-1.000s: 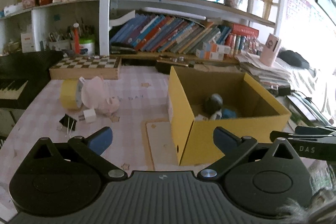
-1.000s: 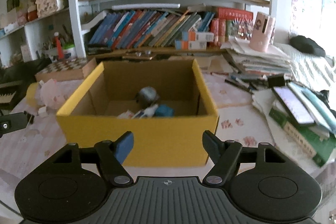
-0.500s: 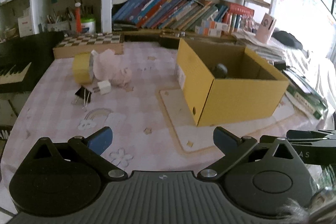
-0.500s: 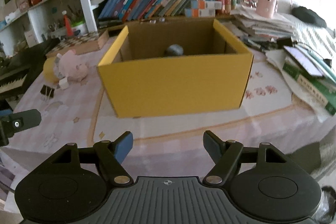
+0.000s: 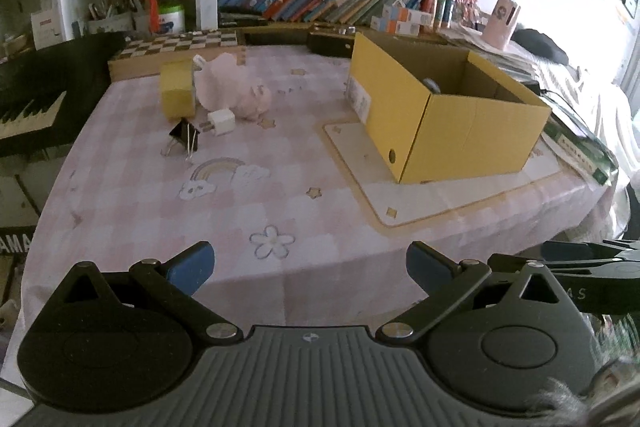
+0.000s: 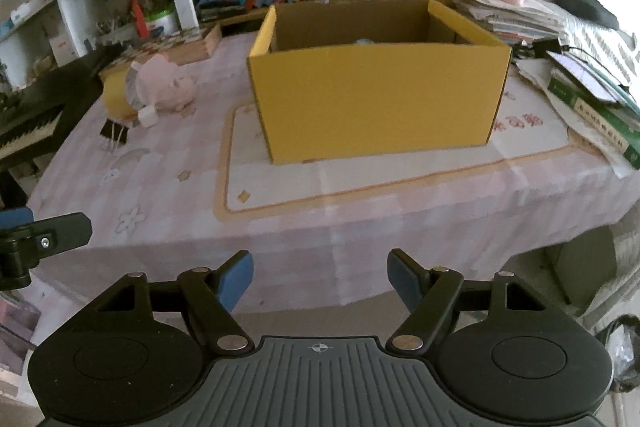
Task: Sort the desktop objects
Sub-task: 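Lift both open tools out of the box and back toward the table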
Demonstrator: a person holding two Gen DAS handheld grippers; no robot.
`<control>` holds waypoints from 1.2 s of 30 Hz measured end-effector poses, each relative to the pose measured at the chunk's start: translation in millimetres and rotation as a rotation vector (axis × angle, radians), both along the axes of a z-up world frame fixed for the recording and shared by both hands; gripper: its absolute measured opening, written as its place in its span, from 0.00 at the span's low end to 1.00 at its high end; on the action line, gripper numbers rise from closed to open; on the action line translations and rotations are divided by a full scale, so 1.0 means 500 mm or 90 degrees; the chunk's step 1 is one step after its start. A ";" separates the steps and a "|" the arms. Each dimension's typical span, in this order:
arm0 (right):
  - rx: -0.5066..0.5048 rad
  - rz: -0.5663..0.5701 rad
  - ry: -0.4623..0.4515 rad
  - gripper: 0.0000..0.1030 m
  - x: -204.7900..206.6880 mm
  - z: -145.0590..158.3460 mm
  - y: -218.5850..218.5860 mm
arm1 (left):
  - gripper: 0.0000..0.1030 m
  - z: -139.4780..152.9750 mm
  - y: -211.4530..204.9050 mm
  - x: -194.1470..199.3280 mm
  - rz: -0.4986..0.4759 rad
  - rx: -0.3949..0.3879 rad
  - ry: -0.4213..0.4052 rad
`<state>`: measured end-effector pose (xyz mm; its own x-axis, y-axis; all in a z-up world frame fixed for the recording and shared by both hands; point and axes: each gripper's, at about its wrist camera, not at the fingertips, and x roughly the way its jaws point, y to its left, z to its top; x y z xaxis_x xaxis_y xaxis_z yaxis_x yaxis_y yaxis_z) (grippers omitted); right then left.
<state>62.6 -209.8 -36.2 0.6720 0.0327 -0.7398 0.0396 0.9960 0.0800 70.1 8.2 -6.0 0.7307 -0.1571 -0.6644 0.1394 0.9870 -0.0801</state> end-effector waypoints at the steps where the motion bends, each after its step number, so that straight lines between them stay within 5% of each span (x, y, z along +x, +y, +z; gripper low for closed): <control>1: 0.000 -0.001 0.002 0.74 -0.004 -0.002 0.005 | 1.00 -0.001 0.004 -0.003 -0.003 0.001 0.001; 17: 0.005 0.021 0.037 0.75 -0.022 -0.019 0.077 | 1.00 -0.011 0.071 -0.033 0.006 -0.004 0.006; 36: -0.011 0.170 0.016 0.75 0.026 0.000 0.215 | 1.00 0.009 0.181 -0.053 0.105 -0.001 -0.022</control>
<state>75.7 -102.3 -36.0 0.6227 0.1936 -0.7581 -0.2226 0.9727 0.0656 43.8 98.6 -1.4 0.7686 -0.0340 -0.6389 -0.0218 0.9966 -0.0792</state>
